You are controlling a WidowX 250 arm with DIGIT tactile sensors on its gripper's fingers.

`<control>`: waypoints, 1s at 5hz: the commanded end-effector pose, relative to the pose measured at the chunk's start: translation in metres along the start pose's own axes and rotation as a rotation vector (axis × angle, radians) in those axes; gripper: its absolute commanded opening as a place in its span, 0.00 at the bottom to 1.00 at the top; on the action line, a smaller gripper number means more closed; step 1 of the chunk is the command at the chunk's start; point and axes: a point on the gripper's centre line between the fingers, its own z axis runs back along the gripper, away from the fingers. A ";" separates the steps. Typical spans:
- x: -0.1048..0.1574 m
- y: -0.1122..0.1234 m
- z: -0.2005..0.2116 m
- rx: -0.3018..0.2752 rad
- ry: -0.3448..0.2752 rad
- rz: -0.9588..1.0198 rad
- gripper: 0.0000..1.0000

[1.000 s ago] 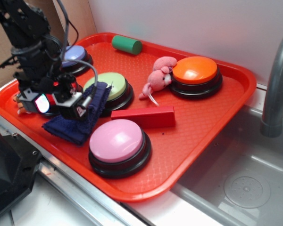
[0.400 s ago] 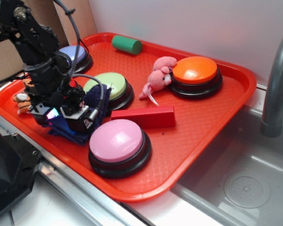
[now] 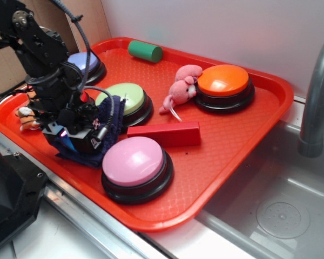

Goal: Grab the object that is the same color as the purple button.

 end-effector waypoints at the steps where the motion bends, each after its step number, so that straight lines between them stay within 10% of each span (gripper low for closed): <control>1: 0.005 -0.006 0.016 0.063 -0.043 -0.006 0.00; 5: 0.042 -0.011 0.152 0.134 -0.107 -0.027 0.00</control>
